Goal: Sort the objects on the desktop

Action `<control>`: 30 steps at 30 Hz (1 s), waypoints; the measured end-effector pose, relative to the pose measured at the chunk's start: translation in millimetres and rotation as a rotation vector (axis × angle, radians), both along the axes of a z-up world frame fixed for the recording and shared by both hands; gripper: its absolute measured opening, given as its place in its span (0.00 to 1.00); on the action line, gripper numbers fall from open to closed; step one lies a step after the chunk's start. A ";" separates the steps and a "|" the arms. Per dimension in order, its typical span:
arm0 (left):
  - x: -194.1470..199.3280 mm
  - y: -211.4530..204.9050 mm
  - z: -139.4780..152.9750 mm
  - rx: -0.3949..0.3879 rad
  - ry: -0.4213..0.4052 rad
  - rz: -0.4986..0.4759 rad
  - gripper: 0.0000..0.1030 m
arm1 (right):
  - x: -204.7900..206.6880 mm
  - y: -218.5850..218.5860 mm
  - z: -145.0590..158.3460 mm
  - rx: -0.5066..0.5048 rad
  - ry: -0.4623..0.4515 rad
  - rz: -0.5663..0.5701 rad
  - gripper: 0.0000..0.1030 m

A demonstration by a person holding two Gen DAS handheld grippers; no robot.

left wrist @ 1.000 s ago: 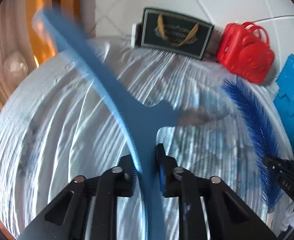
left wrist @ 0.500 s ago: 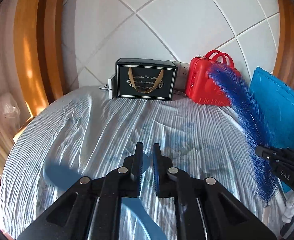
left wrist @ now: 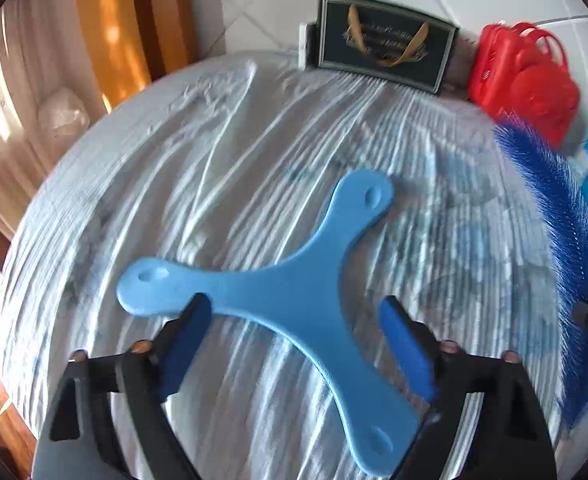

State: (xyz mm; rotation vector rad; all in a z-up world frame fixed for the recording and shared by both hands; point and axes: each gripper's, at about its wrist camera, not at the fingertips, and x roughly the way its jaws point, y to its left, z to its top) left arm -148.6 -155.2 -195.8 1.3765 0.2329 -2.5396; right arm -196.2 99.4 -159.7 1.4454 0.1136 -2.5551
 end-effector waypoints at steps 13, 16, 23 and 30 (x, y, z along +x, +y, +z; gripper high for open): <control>-9.0 -7.8 -28.6 0.042 0.054 0.120 0.38 | -29.4 -62.4 -42.7 -0.047 -0.034 0.293 0.14; 6.0 -2.9 -9.9 0.034 0.122 0.115 0.27 | -27.7 -68.3 -39.8 -0.059 -0.022 0.325 0.14; 15.4 24.2 46.7 -0.056 0.243 0.009 0.08 | -24.4 -78.2 -9.8 -0.124 0.056 0.341 0.14; 24.2 42.3 86.6 -0.097 0.314 -0.049 0.08 | -18.4 -73.9 31.9 -0.181 0.147 0.306 0.14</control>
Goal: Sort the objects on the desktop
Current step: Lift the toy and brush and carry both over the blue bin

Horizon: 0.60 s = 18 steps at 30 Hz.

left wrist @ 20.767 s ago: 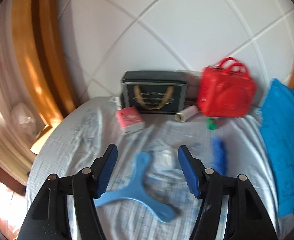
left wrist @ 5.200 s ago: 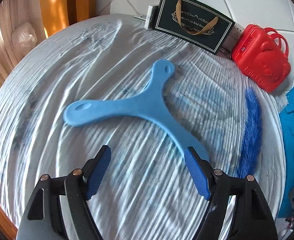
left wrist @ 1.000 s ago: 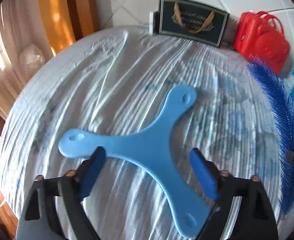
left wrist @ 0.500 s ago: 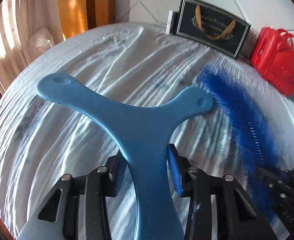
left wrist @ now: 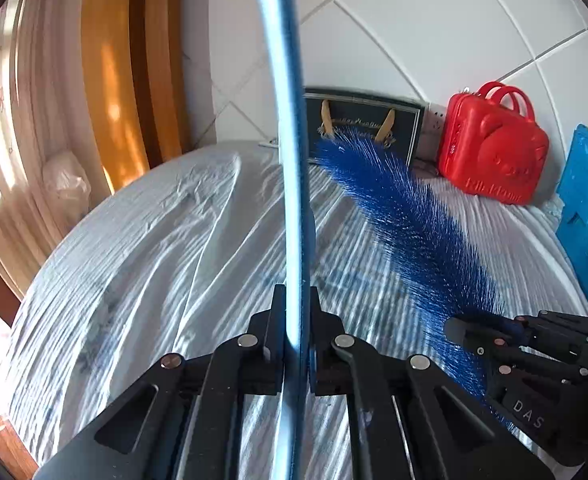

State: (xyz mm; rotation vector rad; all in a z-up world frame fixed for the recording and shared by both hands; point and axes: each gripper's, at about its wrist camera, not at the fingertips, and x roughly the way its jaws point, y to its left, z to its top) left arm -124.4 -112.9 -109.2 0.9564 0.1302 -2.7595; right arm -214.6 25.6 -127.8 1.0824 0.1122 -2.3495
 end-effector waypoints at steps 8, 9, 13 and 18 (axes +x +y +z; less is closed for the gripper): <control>4.1 20.4 62.4 -0.036 0.108 -0.079 0.08 | 26.2 22.3 68.9 -0.039 0.131 -0.088 0.14; 3.8 24.0 71.2 -0.037 0.124 -0.096 0.08 | 31.7 28.1 82.4 -0.040 0.158 -0.109 0.14; 2.7 49.7 103.6 -0.031 0.191 -0.181 0.08 | 51.0 53.9 122.6 -0.036 0.238 -0.191 0.14; 5.6 96.3 144.8 -0.007 0.265 -0.297 0.08 | 73.9 101.1 168.9 -0.025 0.322 -0.313 0.14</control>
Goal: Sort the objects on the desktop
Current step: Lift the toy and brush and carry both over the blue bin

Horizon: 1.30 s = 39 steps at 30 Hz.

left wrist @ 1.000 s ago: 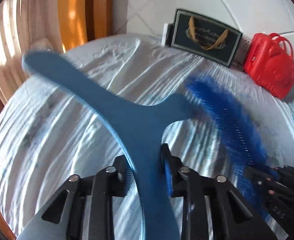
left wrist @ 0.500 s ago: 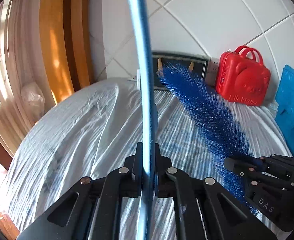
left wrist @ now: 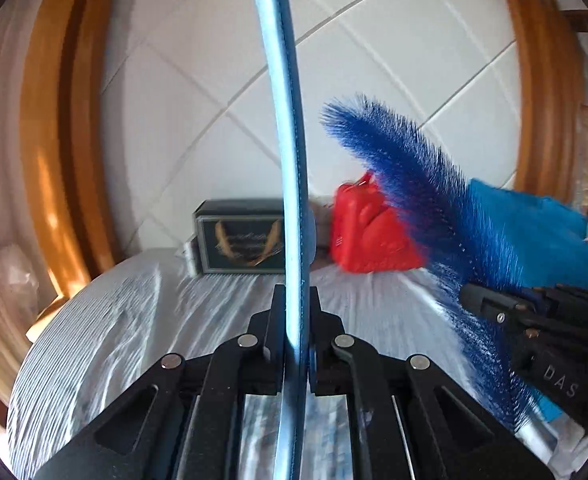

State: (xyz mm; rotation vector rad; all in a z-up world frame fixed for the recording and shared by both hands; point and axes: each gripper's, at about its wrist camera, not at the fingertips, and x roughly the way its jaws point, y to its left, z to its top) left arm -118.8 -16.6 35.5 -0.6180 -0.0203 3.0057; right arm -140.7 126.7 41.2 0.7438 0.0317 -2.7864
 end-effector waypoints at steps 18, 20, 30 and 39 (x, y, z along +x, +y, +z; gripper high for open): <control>-6.1 316.2 140.6 0.079 -0.038 -0.426 0.08 | 32.5 319.3 159.0 0.070 0.061 -0.308 0.14; -13.4 354.5 146.8 0.090 -0.078 -0.461 0.08 | 24.6 352.2 159.3 0.079 0.024 -0.340 0.14; -60.7 490.4 118.2 0.112 -0.383 -0.523 0.08 | -8.7 465.2 117.6 0.067 -0.183 -0.463 0.14; -59.0 532.1 75.3 -0.100 -0.452 -0.445 0.49 | -28.9 485.1 50.7 0.013 -0.362 -0.441 0.16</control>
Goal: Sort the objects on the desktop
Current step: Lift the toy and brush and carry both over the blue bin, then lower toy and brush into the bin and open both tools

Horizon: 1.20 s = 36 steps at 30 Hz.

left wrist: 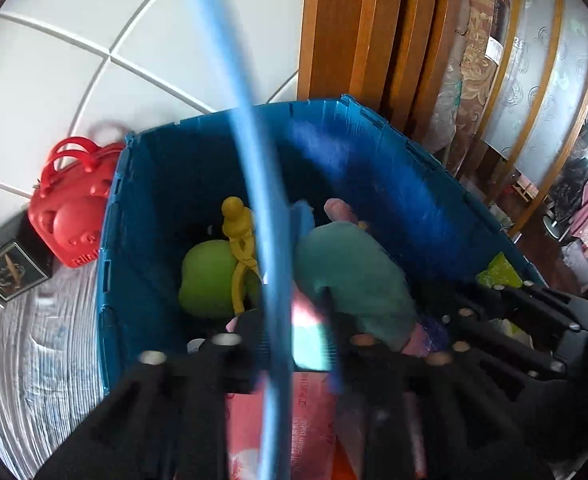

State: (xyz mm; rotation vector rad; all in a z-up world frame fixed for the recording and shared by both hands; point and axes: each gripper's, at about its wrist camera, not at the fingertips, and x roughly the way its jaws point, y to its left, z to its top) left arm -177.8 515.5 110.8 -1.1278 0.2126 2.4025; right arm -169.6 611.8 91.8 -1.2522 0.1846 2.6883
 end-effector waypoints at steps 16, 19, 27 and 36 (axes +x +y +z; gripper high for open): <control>49.5 -43.7 19.0 0.033 0.166 0.062 0.76 | 38.5 31.9 27.3 0.050 0.129 -0.029 0.83; 76.9 -57.9 29.1 0.068 0.231 0.084 0.76 | 58.5 28.5 36.6 0.071 0.172 -0.027 0.95; 122.6 -87.0 31.4 0.177 0.297 0.041 0.78 | 115.7 14.0 40.3 0.083 0.242 -0.027 1.00; 148.7 -91.6 22.2 0.096 0.356 0.119 1.00 | 167.0 10.5 38.7 0.066 0.314 -0.064 1.00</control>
